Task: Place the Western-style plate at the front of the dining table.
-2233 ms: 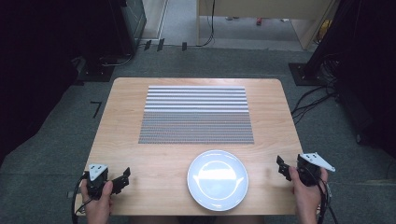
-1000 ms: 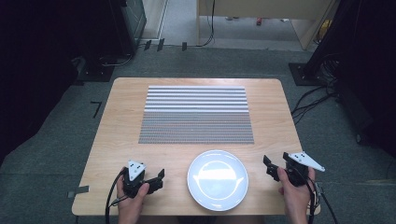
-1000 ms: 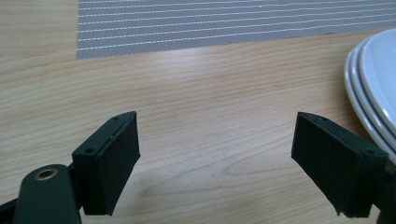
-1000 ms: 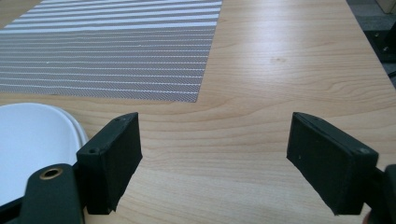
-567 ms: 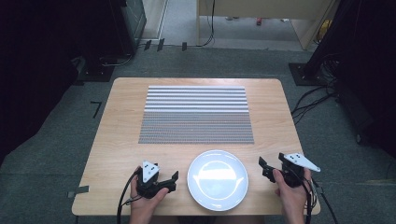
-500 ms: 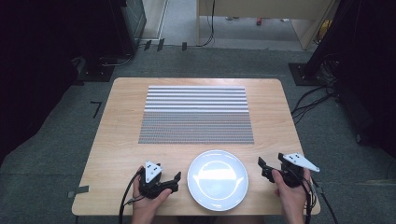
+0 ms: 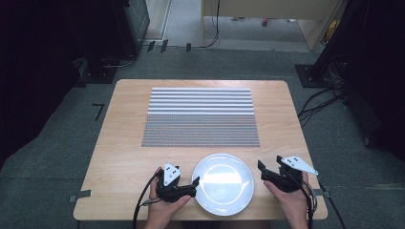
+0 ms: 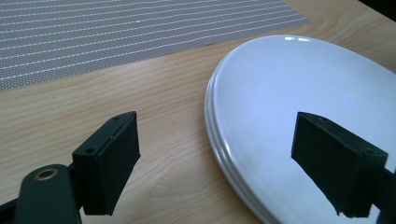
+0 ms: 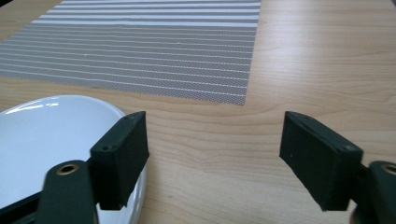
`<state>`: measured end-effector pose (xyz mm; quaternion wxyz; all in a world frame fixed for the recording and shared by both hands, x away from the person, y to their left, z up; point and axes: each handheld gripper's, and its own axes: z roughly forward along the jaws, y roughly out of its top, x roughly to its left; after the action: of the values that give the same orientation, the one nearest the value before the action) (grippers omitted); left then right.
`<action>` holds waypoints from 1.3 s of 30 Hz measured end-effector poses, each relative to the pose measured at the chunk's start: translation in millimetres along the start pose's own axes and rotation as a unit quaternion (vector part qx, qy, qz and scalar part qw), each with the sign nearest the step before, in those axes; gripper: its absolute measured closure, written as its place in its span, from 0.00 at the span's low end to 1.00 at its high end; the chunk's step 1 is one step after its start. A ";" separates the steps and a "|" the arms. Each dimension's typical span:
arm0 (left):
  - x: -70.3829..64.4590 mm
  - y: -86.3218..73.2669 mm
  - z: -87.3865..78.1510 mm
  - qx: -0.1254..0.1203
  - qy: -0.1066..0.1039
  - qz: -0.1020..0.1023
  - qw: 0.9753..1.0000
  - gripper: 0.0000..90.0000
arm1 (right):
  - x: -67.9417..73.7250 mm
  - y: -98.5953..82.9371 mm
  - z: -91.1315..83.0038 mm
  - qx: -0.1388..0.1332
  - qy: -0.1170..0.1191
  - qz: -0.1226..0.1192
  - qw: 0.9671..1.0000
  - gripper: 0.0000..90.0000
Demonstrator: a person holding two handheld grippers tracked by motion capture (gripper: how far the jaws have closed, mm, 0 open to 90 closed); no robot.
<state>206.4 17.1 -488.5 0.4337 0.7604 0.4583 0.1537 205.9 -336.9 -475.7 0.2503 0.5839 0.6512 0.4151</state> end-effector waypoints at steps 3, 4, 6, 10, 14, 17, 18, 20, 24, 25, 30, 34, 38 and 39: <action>-4.2 -0.1 1.7 0.005 -0.010 0.000 1.000 0.17 | 3.3 -2.8 1.1 0.005 0.013 -0.001 1.000 0.37; -5.4 -0.6 2.0 0.008 -0.014 0.002 1.000 0.17 | 4.2 -4.0 1.3 0.007 0.020 -0.002 1.000 0.42; -7.5 -1.8 2.7 0.013 -0.019 0.003 1.000 0.18 | 6.4 -6.5 0.9 0.011 0.032 0.003 0.999 0.50; -10.8 -4.8 3.7 0.019 -0.029 0.003 0.999 0.26 | 10.5 -12.8 1.2 0.012 0.051 0.024 0.998 0.60; -13.6 -9.0 4.7 0.025 -0.037 0.004 0.999 0.38 | 15.0 -15.9 2.1 0.031 0.066 0.042 0.996 0.71; -14.6 -11.7 6.0 0.034 -0.032 0.005 0.999 0.45 | 16.4 -17.4 3.9 0.047 0.064 0.051 0.996 0.76; -14.8 -12.5 6.9 0.036 -0.029 0.003 0.999 0.51 | 17.3 -18.6 5.3 0.055 0.076 0.066 0.993 0.82; -14.2 -14.0 8.0 0.042 -0.025 0.000 0.999 0.57 | 18.7 -19.9 7.4 0.065 0.073 0.066 0.993 0.86; -12.5 -15.6 8.1 0.044 -0.023 -0.007 0.999 0.64 | 20.8 -22.3 10.6 0.080 0.088 0.080 0.990 0.89; -12.0 -15.5 7.6 0.044 -0.024 -0.009 0.999 0.64 | 20.8 -22.3 10.6 0.080 0.088 0.080 0.990 0.89; -11.0 -16.2 6.6 0.042 -0.027 -0.014 0.999 0.66 | 20.8 -23.4 12.5 0.094 0.088 0.091 0.988 0.94; -10.6 -16.6 6.5 0.042 -0.028 -0.019 0.999 0.67 | 19.2 -23.0 12.8 0.097 0.092 0.105 0.985 0.95; -9.0 -16.9 6.7 0.042 -0.032 -0.026 0.998 0.67 | 20.9 -23.2 13.6 0.091 0.087 0.106 0.986 0.95; -8.5 -16.8 6.8 0.043 -0.034 -0.028 0.998 0.67 | 20.9 -23.2 13.6 0.091 0.087 0.106 0.986 0.95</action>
<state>196.7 10.0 -504.5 0.4200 0.7699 0.4709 0.0957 200.1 -312.6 -498.9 0.0927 0.6320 0.6399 0.4272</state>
